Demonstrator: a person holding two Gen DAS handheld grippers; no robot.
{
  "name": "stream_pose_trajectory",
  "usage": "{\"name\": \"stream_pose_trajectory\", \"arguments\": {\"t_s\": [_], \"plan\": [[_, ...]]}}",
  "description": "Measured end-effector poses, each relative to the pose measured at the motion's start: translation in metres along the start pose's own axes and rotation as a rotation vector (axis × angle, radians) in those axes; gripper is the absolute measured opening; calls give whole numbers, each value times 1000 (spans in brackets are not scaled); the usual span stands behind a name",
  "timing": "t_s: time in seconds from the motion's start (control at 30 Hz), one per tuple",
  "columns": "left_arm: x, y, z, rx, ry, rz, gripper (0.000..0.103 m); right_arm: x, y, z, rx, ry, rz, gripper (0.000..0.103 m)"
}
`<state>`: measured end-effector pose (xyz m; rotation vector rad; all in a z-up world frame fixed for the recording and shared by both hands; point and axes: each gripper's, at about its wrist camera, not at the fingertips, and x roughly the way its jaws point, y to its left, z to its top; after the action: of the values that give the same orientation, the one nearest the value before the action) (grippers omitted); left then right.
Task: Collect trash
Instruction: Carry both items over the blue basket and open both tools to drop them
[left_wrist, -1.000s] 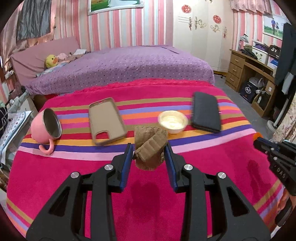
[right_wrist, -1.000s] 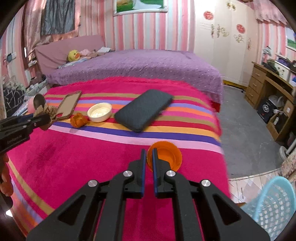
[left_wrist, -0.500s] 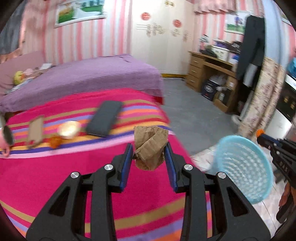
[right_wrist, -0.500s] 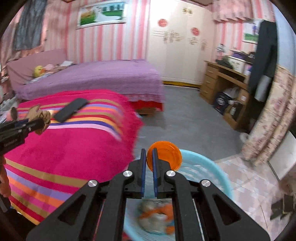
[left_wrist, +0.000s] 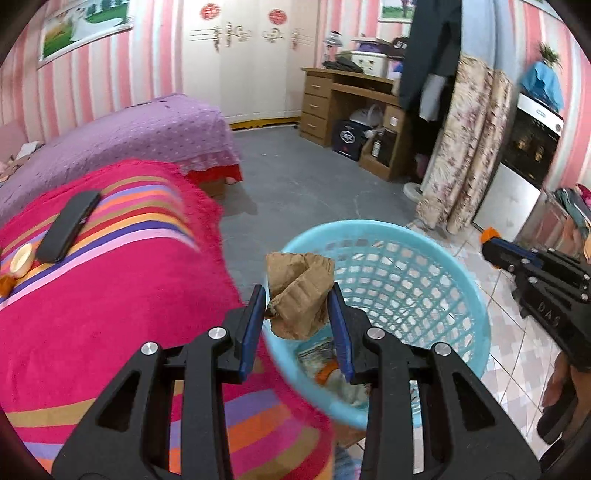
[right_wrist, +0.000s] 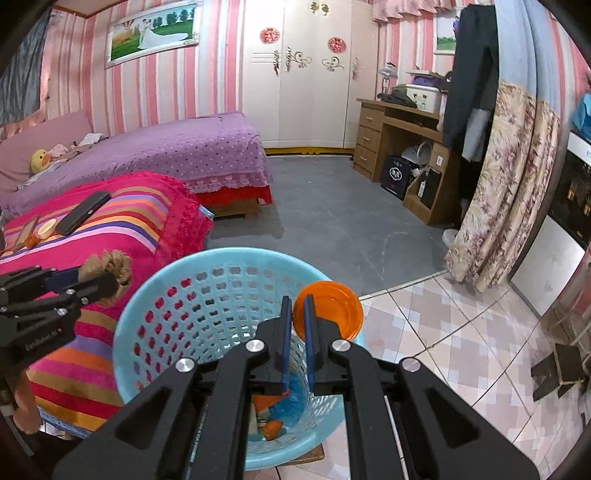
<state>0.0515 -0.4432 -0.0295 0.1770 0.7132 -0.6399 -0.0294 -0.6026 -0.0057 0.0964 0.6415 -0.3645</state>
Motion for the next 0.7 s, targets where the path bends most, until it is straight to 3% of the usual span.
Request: {"name": "stream_pose_trajectory", "arguments": {"t_s": [0.23, 0.37, 0.47, 0.7], "plan": [[22, -26, 8, 48, 48, -43, 37, 16, -8, -11, 25, 18, 6, 7], [23, -24, 10, 60, 29, 2, 77, 21, -10, -16, 26, 26, 5, 7], [22, -11, 12, 47, 17, 47, 88, 23, -8, -17, 21, 27, 6, 7], [13, 32, 14, -14, -1, 120, 96, 32, -4, -20, 30, 27, 18, 7]]}}
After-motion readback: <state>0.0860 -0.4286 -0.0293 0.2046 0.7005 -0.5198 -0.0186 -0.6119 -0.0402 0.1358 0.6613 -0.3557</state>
